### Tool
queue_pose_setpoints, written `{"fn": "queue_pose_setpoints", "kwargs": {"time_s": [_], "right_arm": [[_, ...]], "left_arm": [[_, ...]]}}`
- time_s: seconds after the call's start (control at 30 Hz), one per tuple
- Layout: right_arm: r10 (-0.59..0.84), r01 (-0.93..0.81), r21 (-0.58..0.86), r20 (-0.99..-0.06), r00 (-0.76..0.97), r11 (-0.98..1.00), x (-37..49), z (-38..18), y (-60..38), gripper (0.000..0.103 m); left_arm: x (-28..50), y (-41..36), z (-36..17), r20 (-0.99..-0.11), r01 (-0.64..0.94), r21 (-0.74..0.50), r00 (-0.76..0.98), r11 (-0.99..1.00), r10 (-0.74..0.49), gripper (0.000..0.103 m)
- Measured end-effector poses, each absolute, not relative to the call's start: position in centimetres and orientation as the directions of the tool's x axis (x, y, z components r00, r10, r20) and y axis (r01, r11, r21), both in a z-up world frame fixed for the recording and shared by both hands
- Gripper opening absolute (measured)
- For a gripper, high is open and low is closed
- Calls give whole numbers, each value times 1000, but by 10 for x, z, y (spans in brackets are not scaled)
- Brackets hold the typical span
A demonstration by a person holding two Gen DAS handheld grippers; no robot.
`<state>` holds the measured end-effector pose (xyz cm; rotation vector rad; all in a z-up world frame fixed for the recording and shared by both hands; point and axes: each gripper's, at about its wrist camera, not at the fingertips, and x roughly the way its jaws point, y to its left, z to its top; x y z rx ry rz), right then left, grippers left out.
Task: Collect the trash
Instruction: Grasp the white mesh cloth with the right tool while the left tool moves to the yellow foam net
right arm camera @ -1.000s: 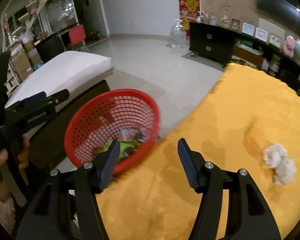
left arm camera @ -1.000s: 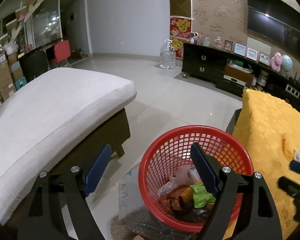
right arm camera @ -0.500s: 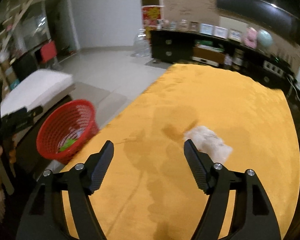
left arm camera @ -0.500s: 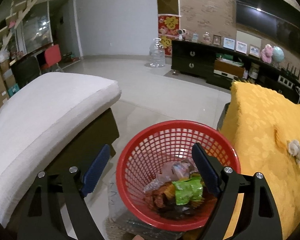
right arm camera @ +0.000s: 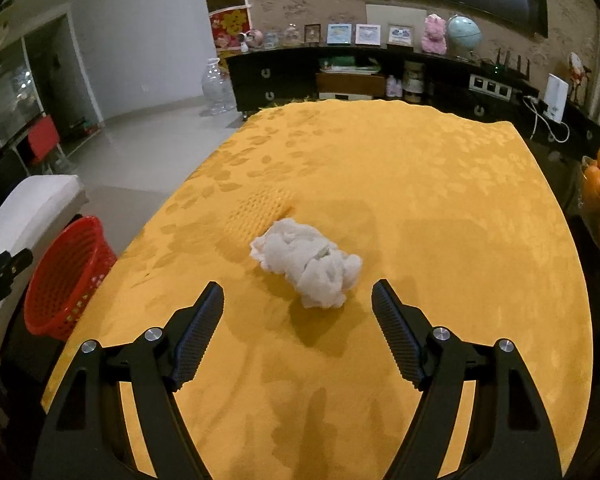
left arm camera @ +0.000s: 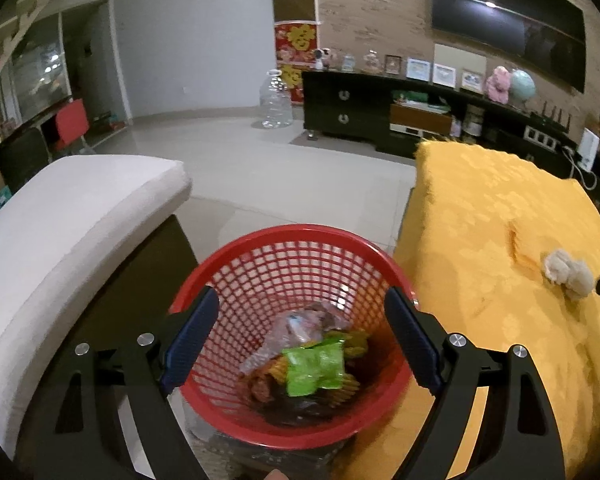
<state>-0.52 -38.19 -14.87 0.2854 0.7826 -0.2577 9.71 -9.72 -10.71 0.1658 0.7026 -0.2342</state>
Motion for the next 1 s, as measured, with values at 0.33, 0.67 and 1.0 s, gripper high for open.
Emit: {"fn": "queue_pose_setpoints", "kwargs": {"time_s": [0.33,0.67,1.0], "right_arm": [[-89,303,156,-746,660,940,32,-171,-395,74],[-73,240,112,-760,646,964,52,-181,-395,65],[-75,253,119,-762,643,960,45,-177,-400,40]], "left_arm": [[91,-117,-119,-678,328,70,708,942,-196,82],[86,-140,-131,-697,378,99,686,920,-207,82],[76,-155,-133,-692,420,113,684,900,-232,82]]}}
